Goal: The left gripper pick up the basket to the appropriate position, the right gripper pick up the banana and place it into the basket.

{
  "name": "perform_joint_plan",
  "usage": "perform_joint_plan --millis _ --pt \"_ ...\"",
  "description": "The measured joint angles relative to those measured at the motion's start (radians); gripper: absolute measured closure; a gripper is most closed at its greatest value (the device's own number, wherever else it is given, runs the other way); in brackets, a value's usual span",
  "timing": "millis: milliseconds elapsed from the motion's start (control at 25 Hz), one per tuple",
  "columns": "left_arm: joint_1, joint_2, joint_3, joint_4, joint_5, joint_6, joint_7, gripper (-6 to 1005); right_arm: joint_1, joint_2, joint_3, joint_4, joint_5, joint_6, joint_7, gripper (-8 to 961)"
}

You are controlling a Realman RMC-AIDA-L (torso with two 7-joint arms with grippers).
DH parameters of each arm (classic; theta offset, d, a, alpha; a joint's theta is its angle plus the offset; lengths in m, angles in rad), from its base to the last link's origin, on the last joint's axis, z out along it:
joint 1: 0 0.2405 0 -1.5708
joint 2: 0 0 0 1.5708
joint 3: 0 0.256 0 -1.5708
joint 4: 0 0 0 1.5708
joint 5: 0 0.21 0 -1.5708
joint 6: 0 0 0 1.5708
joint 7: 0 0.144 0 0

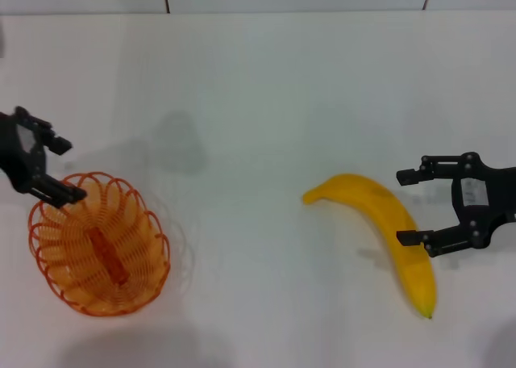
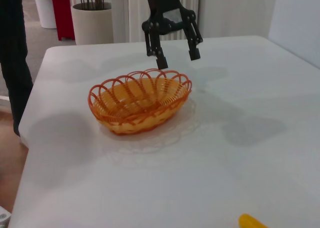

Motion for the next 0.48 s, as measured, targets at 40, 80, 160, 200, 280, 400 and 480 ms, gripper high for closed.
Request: perform_joint_plan --millis 40,80,160,200,280,400,480 --pt "-0.005 0.000 0.010 -0.019 0.000 -0.013 0.000 155 0.000 0.001 0.000 0.000 -0.001 0.002 0.000 77" --pt "-0.010 0.000 0.027 -0.043 0.002 -0.032 0.000 155 0.000 0.001 -0.001 0.000 -0.001 0.003 0.000 77" --pt "-0.015 0.000 0.058 -0.077 0.004 -0.065 -0.003 155 0.003 0.002 -0.001 0.000 -0.002 0.003 0.000 77" --pt "-0.016 0.000 0.073 -0.092 0.005 -0.081 -0.006 156 0.004 0.002 -0.001 0.000 -0.002 0.002 0.000 77" --pt "-0.020 0.000 0.092 -0.116 0.007 -0.108 -0.010 156 0.005 0.002 -0.001 0.000 -0.003 0.001 0.000 77" --pt "-0.030 -0.001 0.097 -0.139 0.004 -0.137 -0.009 156 0.006 0.002 -0.001 0.000 -0.003 0.001 0.000 77" --pt "-0.040 -0.002 0.104 -0.152 0.001 -0.153 -0.008 156 0.006 0.002 -0.001 0.000 -0.003 0.003 0.000 77"
